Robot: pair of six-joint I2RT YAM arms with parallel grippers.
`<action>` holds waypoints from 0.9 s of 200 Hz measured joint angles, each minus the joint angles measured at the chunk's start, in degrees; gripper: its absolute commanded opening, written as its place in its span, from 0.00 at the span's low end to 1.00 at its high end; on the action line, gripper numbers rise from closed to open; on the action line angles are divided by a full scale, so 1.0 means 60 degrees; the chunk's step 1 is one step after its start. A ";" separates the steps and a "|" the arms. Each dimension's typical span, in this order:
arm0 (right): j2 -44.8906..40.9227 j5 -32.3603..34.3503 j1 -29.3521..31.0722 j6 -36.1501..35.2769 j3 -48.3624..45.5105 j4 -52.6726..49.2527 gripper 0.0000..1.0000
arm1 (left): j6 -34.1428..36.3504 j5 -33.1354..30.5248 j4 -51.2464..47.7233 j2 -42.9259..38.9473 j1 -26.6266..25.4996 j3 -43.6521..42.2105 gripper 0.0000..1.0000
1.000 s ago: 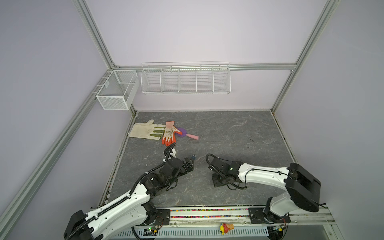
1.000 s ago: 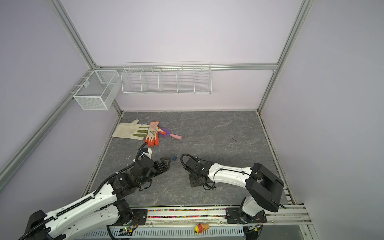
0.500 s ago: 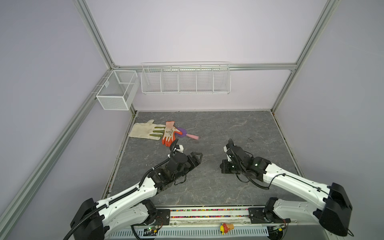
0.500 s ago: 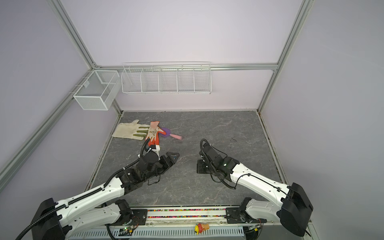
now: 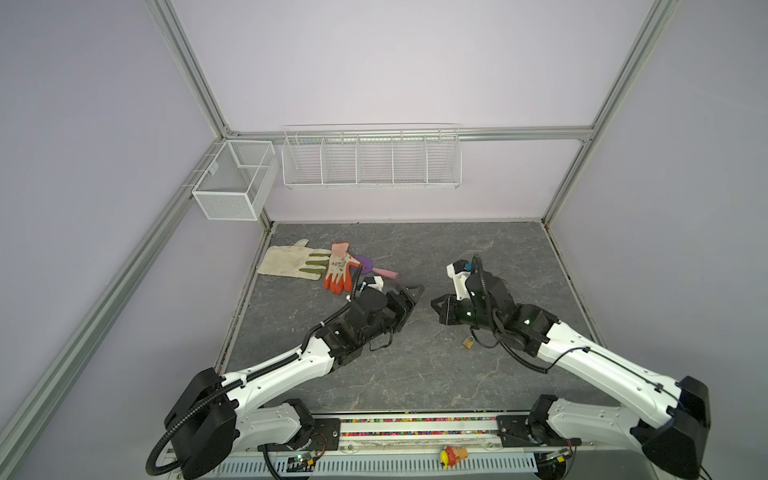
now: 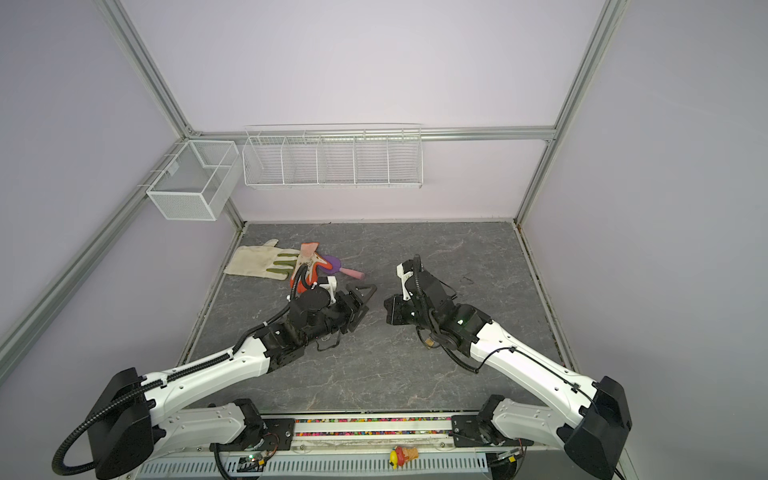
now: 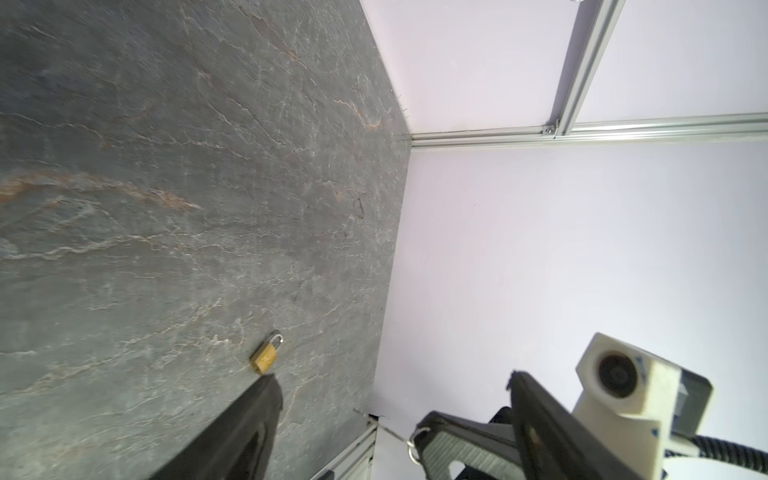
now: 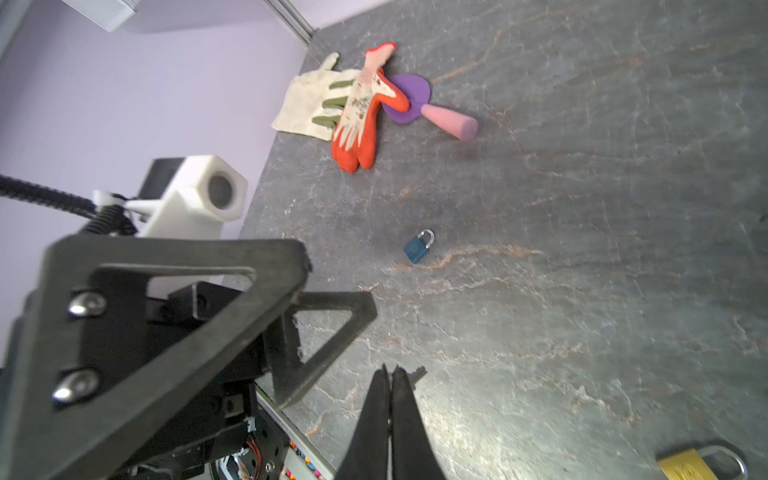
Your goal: Unlock with the key
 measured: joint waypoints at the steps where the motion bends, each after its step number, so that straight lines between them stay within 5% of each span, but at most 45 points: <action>1: 0.0011 -0.0004 0.0004 -0.0011 0.0018 0.0015 0.07 | -0.0022 -0.0004 0.0015 0.0004 0.0000 0.0004 0.86; 69: 0.0860 -0.0211 0.0368 -0.0565 0.0780 0.1439 0.06 | -0.1089 -0.0251 0.0514 0.0259 0.0029 0.0696 0.83; 180: 0.0630 -0.0127 0.0517 -0.0692 0.0459 0.1883 0.07 | -0.1377 -0.0860 0.0634 -0.0084 0.0124 0.0645 0.56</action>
